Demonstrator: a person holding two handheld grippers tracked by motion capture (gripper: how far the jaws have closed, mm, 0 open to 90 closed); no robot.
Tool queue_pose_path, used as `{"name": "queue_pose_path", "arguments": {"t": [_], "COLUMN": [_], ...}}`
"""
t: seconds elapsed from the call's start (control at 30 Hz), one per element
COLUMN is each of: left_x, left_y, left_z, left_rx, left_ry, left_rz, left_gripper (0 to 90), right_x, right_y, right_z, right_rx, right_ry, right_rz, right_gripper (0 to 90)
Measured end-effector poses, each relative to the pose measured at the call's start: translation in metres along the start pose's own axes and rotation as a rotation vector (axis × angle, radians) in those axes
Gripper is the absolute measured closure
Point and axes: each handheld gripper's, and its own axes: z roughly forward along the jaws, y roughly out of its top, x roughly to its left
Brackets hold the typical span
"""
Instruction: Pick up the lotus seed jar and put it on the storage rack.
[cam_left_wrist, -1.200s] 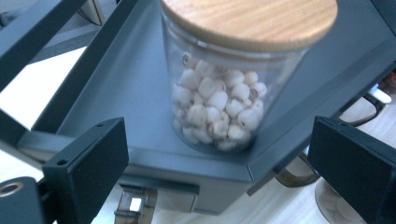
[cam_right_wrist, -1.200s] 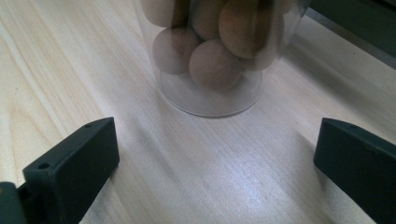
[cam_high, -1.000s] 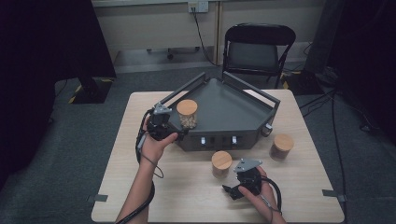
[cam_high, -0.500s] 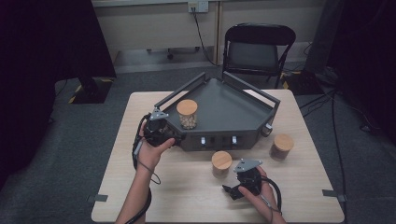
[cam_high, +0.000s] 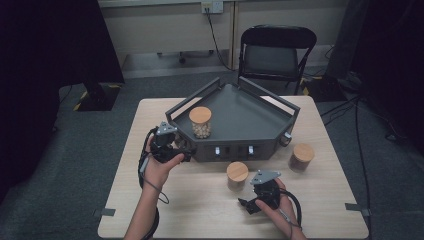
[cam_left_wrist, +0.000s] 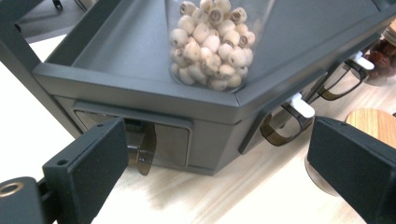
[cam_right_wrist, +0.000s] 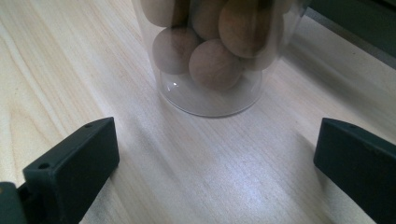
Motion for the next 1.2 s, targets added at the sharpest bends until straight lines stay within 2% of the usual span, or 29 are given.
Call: {"name": "queue_pose_path", "arguments": {"t": [0.57, 1.2], "left_x": [-0.005, -0.002], "left_y": [-0.015, -0.03], "left_z": [-0.006, -0.005], "left_rx": [0.004, 0.006], "left_ry": [0.007, 0.01], "left_rz": [0.005, -0.002], "left_gripper": [5.2, 5.2], "right_x": [0.0, 0.0], "right_y": [0.0, 0.0], "right_z": [0.0, 0.0], "right_rx": [0.0, 0.0], "right_ry": [0.0, 0.0], "right_rz": [0.0, 0.0], "right_gripper": [0.0, 0.0]}}
